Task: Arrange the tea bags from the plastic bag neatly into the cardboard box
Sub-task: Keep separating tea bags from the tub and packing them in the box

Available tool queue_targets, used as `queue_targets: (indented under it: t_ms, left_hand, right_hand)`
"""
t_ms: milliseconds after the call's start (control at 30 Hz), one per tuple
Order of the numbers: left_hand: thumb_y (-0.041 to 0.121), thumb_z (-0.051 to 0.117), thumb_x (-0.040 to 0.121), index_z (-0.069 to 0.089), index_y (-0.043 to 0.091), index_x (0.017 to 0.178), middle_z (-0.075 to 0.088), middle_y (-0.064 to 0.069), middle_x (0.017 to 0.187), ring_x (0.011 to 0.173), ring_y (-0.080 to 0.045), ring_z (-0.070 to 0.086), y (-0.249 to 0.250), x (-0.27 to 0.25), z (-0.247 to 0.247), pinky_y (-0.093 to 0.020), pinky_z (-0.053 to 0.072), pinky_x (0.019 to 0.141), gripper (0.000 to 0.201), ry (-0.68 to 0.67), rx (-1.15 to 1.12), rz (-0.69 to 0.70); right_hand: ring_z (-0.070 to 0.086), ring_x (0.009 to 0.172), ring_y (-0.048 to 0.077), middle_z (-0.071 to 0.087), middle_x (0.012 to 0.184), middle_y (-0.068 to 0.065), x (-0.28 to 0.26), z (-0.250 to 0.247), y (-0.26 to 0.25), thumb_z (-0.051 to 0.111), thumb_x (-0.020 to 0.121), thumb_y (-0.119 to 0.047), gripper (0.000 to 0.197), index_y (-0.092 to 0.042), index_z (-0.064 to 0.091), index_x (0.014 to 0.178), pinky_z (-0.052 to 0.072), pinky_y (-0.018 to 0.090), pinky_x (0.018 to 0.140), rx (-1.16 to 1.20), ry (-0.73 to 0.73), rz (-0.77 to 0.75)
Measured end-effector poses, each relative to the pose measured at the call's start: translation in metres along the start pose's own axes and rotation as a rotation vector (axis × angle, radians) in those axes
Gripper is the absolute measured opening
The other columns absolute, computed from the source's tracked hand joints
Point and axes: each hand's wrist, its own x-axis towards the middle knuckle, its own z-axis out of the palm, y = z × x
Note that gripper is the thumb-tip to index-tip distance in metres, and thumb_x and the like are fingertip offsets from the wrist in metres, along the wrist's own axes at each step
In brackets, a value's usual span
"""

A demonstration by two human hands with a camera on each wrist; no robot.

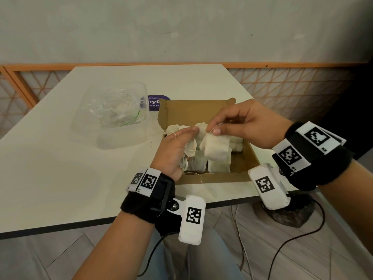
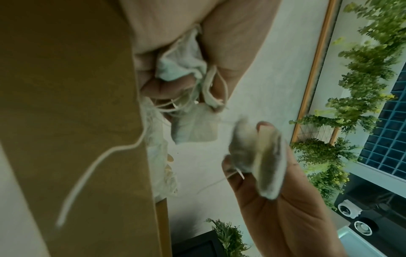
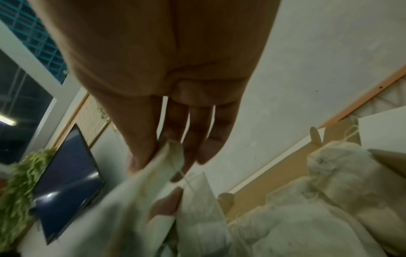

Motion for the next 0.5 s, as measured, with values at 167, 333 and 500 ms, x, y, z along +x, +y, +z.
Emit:
queue_targets:
  t_ms: [167, 333, 500]
  left_hand:
    - [0.015, 0.059, 0.089, 0.064, 0.011, 0.082, 0.057, -0.004, 0.067, 0.051, -0.012, 0.051, -0.004, 0.001, -0.003, -0.014, 0.034, 0.038, 0.01, -0.025, 0.151, -0.021]
    - [0.022, 0.061, 0.089, 0.064, 0.013, 0.081, 0.054, -0.004, 0.071, 0.049, -0.011, 0.044, -0.003, 0.002, -0.005, -0.015, 0.029, 0.034, 0.013, -0.038, 0.152, -0.048]
    - [0.034, 0.068, 0.074, 0.065, 0.009, 0.091, 0.056, -0.007, 0.078, 0.048, -0.009, 0.047, -0.002, 0.0, -0.005, -0.015, 0.028, 0.034, 0.031, -0.086, 0.161, -0.042]
  right_hand:
    - [0.055, 0.071, 0.005, 0.068, 0.083, 0.004, 0.01, 0.009, -0.002, 0.07, 0.08, -0.008, 0.022, -0.02, 0.069, 0.098, 0.042, 0.01, 0.068, -0.066, -0.079, 0.031]
    - [0.058, 0.072, 0.014, 0.071, 0.081, 0.006, 0.02, 0.009, 0.003, 0.073, 0.078, -0.011, 0.035, -0.023, 0.061, 0.108, 0.046, 0.023, 0.075, -0.076, 0.014, 0.096]
    - [0.058, 0.062, -0.001, 0.064, 0.077, -0.005, 0.024, 0.01, 0.005, 0.073, 0.076, -0.007, 0.038, -0.021, 0.06, 0.108, 0.048, 0.017, 0.07, -0.036, 0.062, 0.124]
